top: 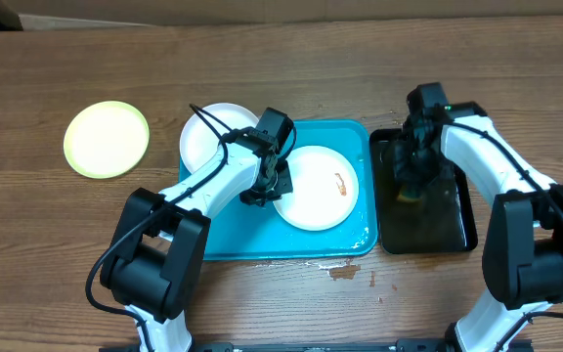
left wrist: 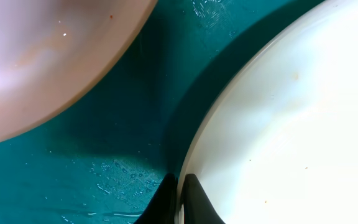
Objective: Clean dirty plates on tray and stack at the side
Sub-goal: 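Grasp the yellow-green sponge in the water tray with right gripper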
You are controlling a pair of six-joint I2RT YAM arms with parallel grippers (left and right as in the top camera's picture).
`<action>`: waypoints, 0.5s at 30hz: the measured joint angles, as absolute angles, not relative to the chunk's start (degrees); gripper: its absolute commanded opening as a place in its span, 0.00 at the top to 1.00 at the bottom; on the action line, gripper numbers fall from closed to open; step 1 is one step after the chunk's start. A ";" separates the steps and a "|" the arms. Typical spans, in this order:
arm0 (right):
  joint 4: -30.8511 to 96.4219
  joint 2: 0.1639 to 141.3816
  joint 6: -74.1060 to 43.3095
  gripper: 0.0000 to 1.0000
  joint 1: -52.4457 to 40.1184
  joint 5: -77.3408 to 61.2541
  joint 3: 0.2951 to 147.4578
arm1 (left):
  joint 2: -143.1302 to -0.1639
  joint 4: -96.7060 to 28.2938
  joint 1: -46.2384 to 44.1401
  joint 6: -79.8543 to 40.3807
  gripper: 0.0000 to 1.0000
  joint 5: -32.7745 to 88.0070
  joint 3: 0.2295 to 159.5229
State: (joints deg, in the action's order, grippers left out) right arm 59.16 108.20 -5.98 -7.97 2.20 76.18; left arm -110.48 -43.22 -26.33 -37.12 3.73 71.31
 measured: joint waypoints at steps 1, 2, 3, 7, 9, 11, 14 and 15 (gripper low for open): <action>60.23 108.20 -5.93 0.96 -7.97 2.87 77.54 | -110.48 -43.24 -26.24 -37.15 0.96 3.90 71.31; 60.86 108.20 -5.96 0.96 -7.94 3.31 78.28 | -110.48 -43.24 -26.15 -37.15 0.96 4.08 71.31; 61.41 108.20 -5.98 0.96 -7.97 3.77 79.09 | -110.48 -43.24 -26.11 -37.17 0.96 4.08 71.31; 62.39 108.20 -6.00 0.96 -7.97 4.97 80.16 | -110.48 -43.70 -26.11 -37.63 0.96 4.08 71.31; 62.70 108.20 -6.98 0.96 -7.97 5.78 80.16 | -110.48 -44.31 -26.11 -37.95 0.96 4.08 71.31; 62.54 108.20 -8.97 0.96 -7.92 6.72 80.16 | -110.48 -44.97 -26.09 -39.07 0.96 4.05 71.44; 62.59 108.20 -12.03 0.96 -7.64 7.35 80.16 | -110.48 -45.89 -25.91 -41.21 0.96 4.12 71.48; 62.70 108.20 -12.47 0.96 -7.51 7.35 80.16 | -110.48 -46.06 -25.87 -41.89 0.96 4.25 71.50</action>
State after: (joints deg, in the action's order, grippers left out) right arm 62.70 108.20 -12.47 -7.51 7.35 80.16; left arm -110.48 -46.06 -25.87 -41.89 4.25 71.50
